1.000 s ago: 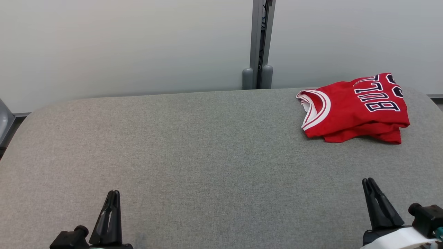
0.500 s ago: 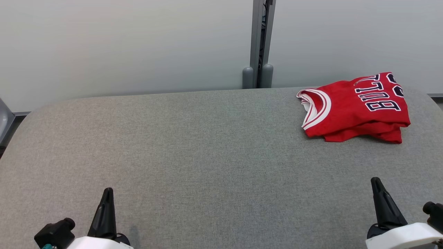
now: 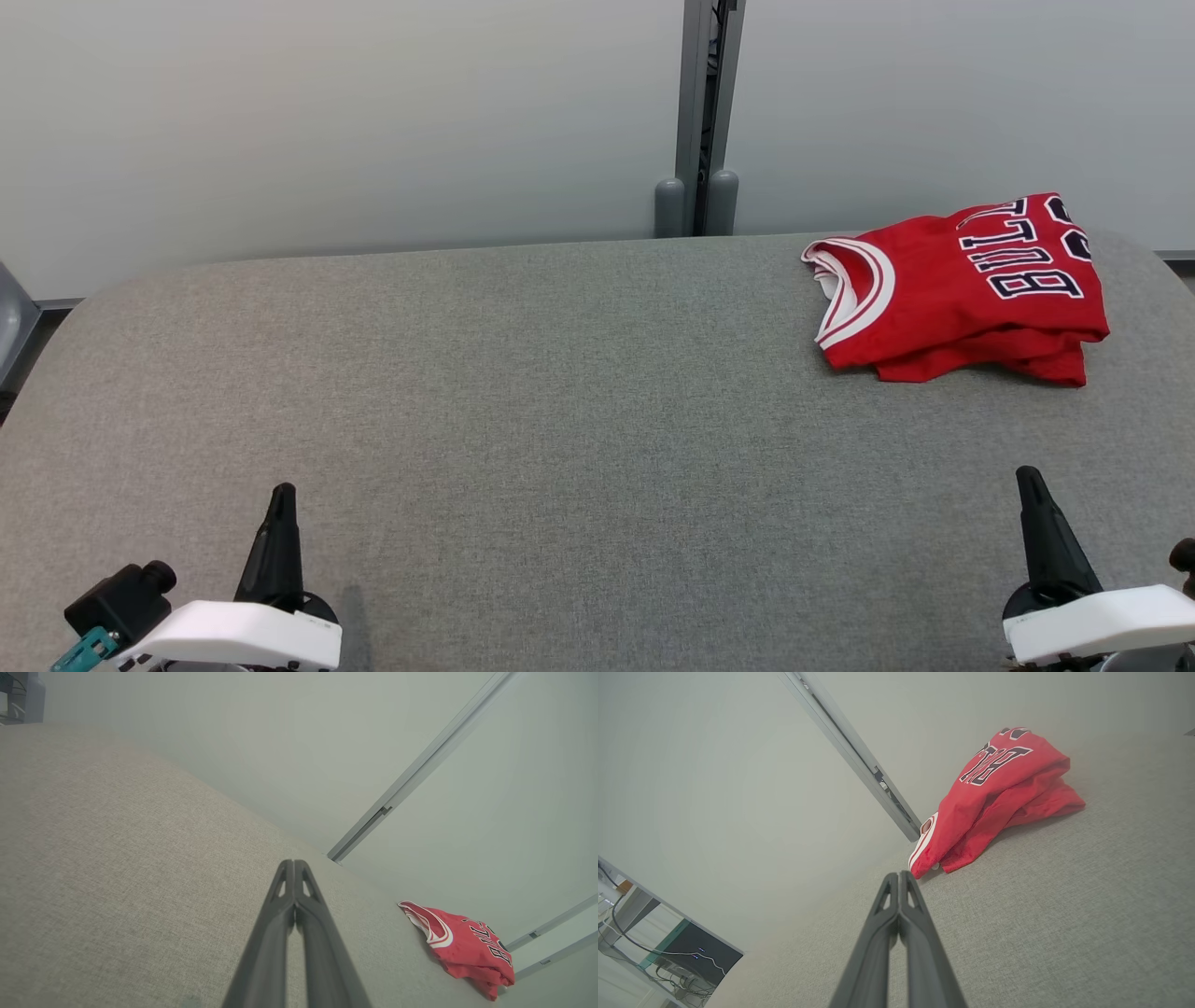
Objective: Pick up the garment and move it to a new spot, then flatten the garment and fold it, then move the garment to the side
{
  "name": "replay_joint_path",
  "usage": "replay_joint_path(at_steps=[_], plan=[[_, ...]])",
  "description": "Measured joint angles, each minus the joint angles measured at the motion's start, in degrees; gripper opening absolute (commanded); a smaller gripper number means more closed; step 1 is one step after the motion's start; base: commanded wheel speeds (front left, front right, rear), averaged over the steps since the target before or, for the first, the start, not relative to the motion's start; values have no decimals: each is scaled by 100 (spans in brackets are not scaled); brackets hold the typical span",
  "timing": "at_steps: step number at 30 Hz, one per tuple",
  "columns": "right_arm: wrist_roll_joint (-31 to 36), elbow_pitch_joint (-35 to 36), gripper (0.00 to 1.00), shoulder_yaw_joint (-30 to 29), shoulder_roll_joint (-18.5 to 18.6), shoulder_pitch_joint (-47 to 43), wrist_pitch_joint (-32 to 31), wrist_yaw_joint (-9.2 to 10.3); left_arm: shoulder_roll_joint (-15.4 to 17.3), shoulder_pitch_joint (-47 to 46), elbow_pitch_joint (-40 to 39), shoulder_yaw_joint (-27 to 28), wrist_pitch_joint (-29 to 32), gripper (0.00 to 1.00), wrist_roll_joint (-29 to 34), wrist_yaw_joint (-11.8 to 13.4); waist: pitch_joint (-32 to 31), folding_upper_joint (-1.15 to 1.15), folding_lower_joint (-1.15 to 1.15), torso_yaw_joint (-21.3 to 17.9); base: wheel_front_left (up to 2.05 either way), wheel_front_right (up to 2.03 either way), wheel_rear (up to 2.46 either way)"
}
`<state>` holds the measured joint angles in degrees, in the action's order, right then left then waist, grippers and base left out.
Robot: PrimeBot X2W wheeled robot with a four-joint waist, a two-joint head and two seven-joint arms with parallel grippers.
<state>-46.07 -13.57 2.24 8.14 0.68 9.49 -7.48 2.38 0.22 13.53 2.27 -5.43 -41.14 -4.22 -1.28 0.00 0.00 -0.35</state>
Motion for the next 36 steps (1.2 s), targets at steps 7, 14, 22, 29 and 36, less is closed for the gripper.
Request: replay_joint_path(at_steps=[7,14,22,29,36], plan=[[-483,2,0,-86,-58,25,-118,1,2,-171,124,54,191,0,-534,-26,10,0,0,3,0,0,0],[-940,3,0,-174,-101,85,-204,1,7,-328,212,101,363,0,-1011,-59,20,0,0,5,0,0,0],[-1433,7,0,-253,-165,119,-311,1,10,-473,343,159,544,0,-1549,-82,31,0,0,7,0,0,0],[-1822,11,0,-341,-214,148,-403,1,14,-639,430,204,699,0,-1964,-125,41,0,0,10,0,0,0],[-2196,16,0,-390,-254,226,-486,2,16,-770,520,240,844,0,-2360,-135,51,0,0,12,0,0,0]])
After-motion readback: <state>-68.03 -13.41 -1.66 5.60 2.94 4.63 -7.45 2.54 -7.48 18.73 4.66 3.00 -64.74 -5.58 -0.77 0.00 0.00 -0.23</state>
